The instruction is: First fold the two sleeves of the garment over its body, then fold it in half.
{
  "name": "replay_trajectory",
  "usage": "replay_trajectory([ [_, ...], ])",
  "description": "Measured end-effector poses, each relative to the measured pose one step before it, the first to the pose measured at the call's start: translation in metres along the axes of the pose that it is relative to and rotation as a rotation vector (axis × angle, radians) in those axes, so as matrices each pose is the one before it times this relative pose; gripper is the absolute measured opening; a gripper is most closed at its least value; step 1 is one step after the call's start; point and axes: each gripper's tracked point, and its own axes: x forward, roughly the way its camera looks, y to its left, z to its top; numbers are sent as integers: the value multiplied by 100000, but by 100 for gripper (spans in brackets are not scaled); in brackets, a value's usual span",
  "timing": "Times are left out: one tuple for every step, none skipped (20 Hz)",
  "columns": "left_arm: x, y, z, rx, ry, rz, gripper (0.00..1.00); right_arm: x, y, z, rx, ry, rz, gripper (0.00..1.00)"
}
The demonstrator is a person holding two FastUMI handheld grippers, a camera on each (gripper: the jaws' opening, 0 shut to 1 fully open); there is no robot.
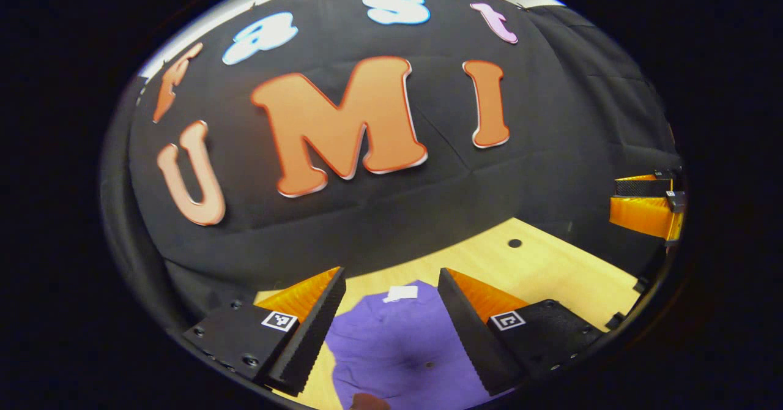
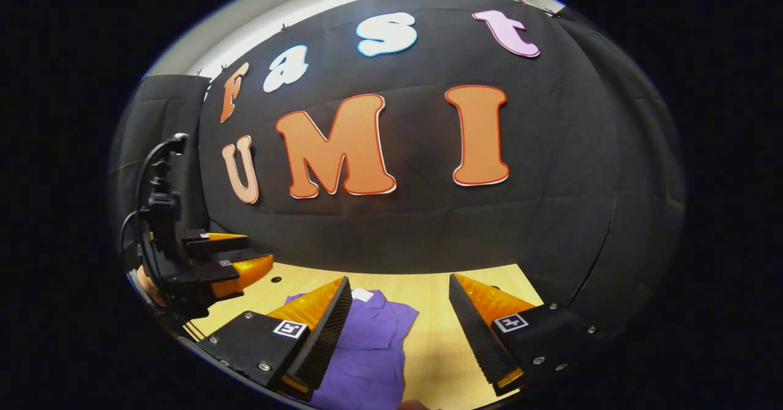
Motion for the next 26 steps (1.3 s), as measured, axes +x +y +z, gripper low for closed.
replay_trajectory([
  [-2057,501,456,-3012,-4415,3084,100,244,1016,60,122,-1959,1384,95],
  [-1455,461,461,-1928,-4812,921,100,5,1030,307,280,-2427,2416,95],
  [-2094,798,217,-779,-5327,2183,99,-15,791,257,-204,-2755,1154,95],
  [-1441,924,304,871,-5071,1992,100,86,451,94,-1652,-3801,443,95],
  [-1058,508,285,1086,-4373,1572,99,-47,260,96,-2035,-2668,-90,95],
  [-754,598,437,1438,-3638,2174,100,-201,386,50,-2018,-2485,234,95],
  [-705,659,48,885,-1315,2596,99,-127,363,-41,-1537,-1492,-284,95],
  [-1326,962,-251,-994,-1101,3901,100,-453,500,-195,-826,-1496,175,95],
  [-879,800,110,-2214,-970,2894,100,-333,311,-128,7,-706,-43,95],
  [-866,1742,302,-3297,-484,5302,100,-374,383,-245,571,71,-277,95],
  [-433,1040,19,-2920,1012,2764,98,-350,64,-347,1021,2,-931,95],
  [-858,806,-129,-4017,-1403,1707,100,-345,85,-193,71,-297,-1738,95],
  [-350,797,330,-4796,-2349,2340,100,-209,-309,-376,-646,509,-3040,94],
  [-201,832,340,-2011,-831,1222,99,-455,473,-592,-500,1192,-439,94],
  [-281,403,-310,1270,364,1387,99,-288,340,-531,-1608,1039,-223,95],
  [67,671,-1078,5912,2982,1778,99,-277,291,-1023,-2627,3007,183,94],
  [7,679,-1105,4279,3006,2012,99,-255,141,-1225,-705,3505,489,95],
  [160,33,-1468,3360,2803,-76,99,-191,340,-1246,712,4228,1164,95],
  [95,-357,-1154,2213,3425,-1373,99,-82,331,-1584,1128,5203,702,94],
  [184,-486,-1183,1156,2607,-1486,99,-67,61,-1843,1329,6826,601,94],
  [195,-282,-1610,992,4672,-1481,100,134,24,-2356,1254,8536,595,94],
  [-7,-162,-2586,425,8434,-2305,99,-90,54,-2935,1616,11395,838,94],
  [153,-163,-2139,-604,6173,-434,99,366,-196,-1878,1007,6255,-643,95],
  [442,-186,-1722,-1256,5754,-2132,100,966,118,-1339,1236,5302,-286,95],
  [40,-189,-2310,-655,7539,-2198,99,542,247,-1139,1023,5088,146,95],
  [283,55,-1776,-308,5752,-1501,99,531,14,-1242,1022,3617,92,95],
])
